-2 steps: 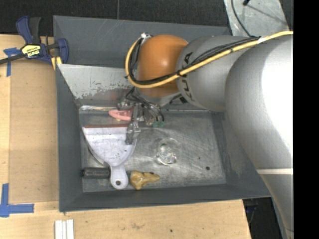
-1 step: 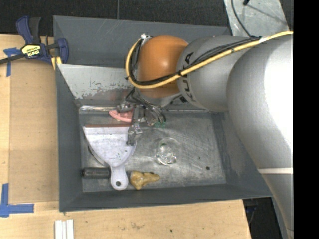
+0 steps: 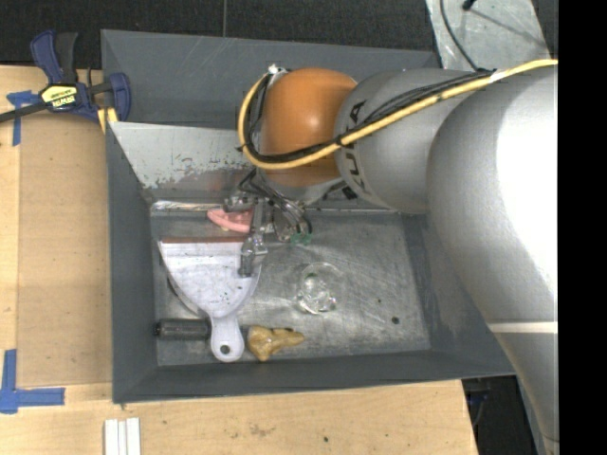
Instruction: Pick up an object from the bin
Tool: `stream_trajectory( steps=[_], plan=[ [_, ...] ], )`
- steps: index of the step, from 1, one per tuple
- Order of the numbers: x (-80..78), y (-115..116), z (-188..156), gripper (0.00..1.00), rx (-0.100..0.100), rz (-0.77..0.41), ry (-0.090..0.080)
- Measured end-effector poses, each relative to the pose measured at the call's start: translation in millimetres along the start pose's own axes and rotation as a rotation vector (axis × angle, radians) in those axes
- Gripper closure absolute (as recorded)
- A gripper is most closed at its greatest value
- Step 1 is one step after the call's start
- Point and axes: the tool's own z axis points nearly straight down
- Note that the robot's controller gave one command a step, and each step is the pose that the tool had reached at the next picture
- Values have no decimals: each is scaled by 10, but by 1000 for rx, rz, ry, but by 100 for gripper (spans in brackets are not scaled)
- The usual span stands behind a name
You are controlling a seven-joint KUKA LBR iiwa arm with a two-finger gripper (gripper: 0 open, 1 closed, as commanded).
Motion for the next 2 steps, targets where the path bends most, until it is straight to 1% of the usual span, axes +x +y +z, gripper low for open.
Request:
stream_trajectory(
  steps=[1, 2],
  plan=[
    [-88, -381, 50, 100, -4, 132, -28],
    [-88, -381, 50, 100, -4, 132, -28]
  ],
)
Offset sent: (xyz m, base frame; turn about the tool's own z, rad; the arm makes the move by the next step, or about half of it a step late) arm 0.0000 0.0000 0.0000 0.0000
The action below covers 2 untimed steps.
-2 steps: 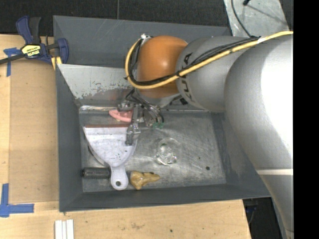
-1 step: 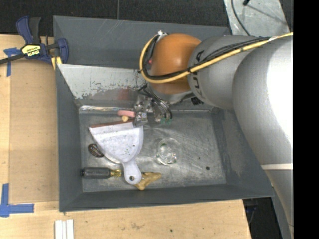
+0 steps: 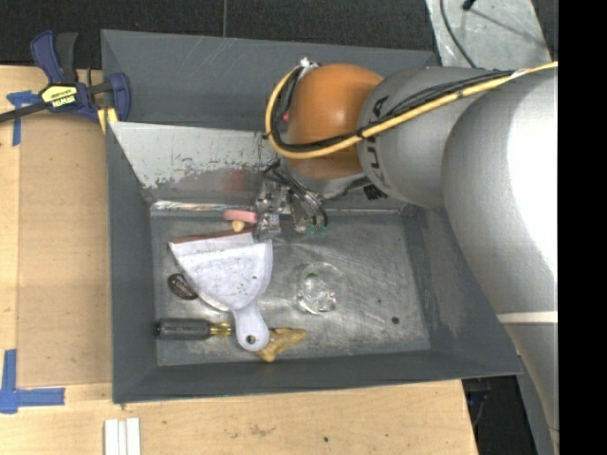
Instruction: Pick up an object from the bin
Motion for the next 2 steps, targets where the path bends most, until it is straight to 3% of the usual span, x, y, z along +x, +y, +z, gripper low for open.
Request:
stream_trajectory(
  steps=[1, 2],
  plan=[
    [97, 13, -417, 100, 7, -13, 34],
    [26, 33, -590, 100, 5, -24, 17]
  ],
)
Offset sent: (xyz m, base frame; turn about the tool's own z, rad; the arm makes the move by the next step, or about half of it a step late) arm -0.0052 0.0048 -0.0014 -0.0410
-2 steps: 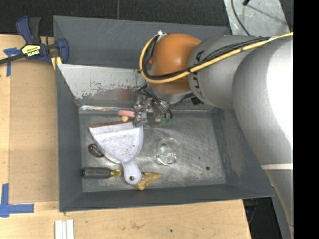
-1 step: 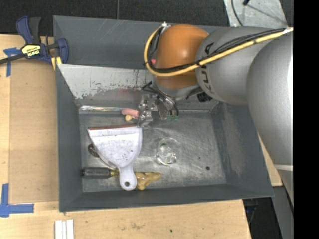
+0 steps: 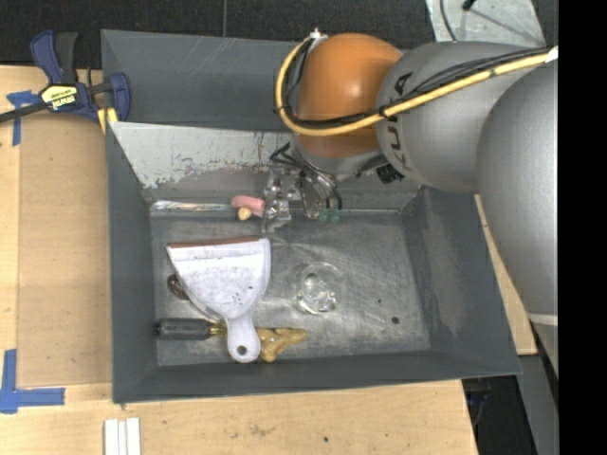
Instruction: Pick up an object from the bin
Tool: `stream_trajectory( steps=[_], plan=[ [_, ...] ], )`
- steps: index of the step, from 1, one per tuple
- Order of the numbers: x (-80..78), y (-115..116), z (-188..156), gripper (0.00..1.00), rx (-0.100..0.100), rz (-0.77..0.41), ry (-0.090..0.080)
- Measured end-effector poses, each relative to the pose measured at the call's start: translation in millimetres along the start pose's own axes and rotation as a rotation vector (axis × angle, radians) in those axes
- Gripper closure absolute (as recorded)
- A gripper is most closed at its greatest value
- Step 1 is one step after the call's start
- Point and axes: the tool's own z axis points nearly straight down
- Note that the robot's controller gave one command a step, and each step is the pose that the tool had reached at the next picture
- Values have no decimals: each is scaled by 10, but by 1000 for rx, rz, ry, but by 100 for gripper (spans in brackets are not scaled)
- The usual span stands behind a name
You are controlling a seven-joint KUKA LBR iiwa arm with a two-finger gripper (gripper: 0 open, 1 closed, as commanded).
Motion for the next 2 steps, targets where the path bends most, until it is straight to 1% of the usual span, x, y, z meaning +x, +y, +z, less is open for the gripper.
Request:
stream_trajectory(
  steps=[1, 2],
  plan=[
    [65, 35, -375, 100, 2, 7, 18],
    [16, 53, -990, 100, 1, -16, 13]
  ],
)
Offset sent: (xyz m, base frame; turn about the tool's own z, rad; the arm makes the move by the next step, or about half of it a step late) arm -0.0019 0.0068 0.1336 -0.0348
